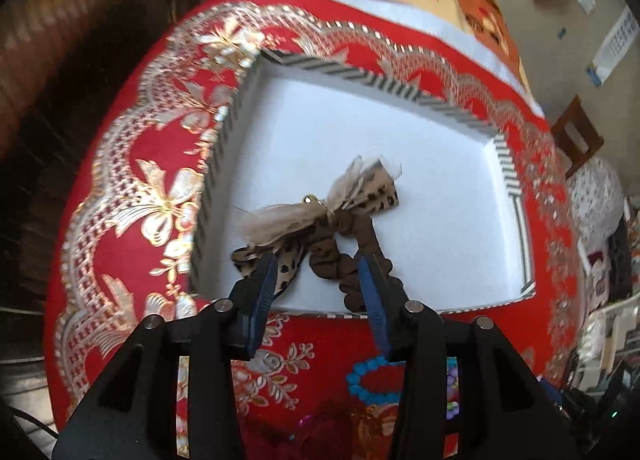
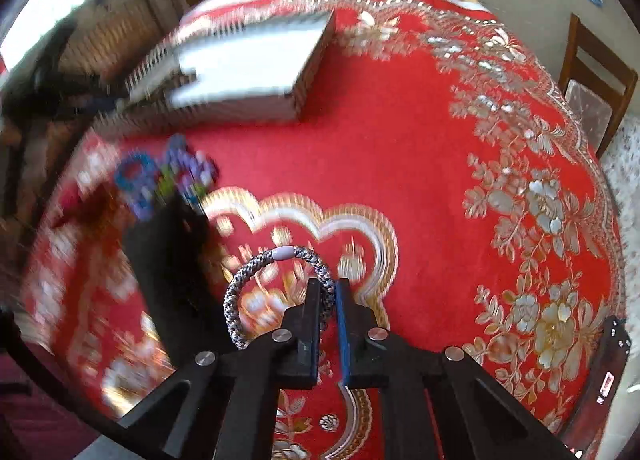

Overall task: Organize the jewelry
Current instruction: 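Place the leopard bow in the tray with the left tool while the right tool places the silver bangle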

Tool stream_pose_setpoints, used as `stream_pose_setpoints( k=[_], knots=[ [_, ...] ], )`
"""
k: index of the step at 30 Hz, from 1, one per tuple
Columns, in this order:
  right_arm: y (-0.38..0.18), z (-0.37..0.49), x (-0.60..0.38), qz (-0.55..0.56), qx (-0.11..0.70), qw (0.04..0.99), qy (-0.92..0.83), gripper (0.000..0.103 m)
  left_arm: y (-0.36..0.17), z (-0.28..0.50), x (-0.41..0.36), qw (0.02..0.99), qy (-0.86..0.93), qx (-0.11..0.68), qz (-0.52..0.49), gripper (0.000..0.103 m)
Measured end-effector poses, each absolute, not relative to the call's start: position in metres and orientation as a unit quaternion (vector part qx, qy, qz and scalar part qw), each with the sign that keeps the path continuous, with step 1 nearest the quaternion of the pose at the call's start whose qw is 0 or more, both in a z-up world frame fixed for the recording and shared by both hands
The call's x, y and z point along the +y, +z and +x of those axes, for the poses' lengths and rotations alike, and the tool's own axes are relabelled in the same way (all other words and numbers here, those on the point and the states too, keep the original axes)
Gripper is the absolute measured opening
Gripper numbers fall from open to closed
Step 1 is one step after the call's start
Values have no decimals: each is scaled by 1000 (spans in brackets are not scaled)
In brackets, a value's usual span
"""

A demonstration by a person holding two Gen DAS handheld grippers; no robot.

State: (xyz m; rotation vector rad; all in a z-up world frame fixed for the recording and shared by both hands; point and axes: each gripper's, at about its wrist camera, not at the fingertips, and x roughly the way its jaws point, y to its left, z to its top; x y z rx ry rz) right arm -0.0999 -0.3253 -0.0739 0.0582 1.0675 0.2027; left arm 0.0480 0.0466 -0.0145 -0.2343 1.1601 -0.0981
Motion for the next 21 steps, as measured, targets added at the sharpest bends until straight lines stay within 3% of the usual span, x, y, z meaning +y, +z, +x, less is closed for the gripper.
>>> stream_pose_setpoints(
  k=[10, 15, 21],
  knots=[
    [-19, 8, -268, -14, 447, 884, 136, 7, -11, 46, 50, 828, -37, 548, -114, 42],
    [-47, 68, -234, -47, 481, 864, 140, 7, -19, 52, 43, 823, -37, 556, -111, 42],
    [-82, 80, -225, -80, 516, 845, 117, 7, -22, 52, 44, 828, -31, 552, -91, 42]
  ],
)
